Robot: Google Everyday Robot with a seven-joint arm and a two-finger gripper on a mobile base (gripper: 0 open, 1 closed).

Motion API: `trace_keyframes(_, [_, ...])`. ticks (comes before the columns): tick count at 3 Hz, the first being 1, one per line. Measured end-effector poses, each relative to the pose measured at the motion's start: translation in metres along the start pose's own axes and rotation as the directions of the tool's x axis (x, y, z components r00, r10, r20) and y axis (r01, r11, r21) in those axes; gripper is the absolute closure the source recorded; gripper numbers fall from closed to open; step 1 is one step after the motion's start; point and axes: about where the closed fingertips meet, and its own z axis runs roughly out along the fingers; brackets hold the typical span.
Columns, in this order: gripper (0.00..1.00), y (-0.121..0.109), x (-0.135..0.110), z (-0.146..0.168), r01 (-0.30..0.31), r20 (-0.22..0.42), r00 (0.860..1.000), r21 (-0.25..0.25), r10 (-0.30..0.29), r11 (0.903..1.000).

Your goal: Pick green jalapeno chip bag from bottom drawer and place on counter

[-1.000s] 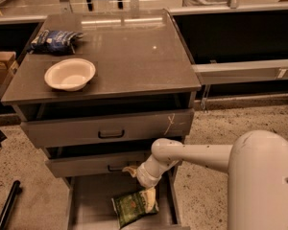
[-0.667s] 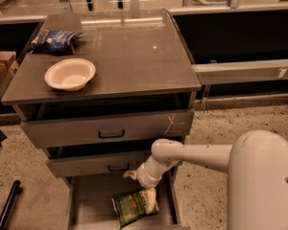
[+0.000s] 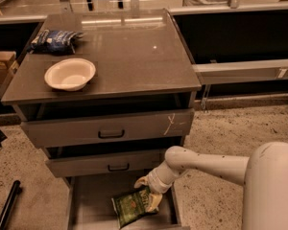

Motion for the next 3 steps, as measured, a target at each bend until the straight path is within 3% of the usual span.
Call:
trace_keyframes(1, [0.27,0.001,0.030,0.008,-0.036,0.030,0.999,0.056,0.035,0.9978])
trace_keyframes(3, [0.30,-0.012,0.103,0.074,-0.130,0.096,0.989,0.167,0.115,0.9773])
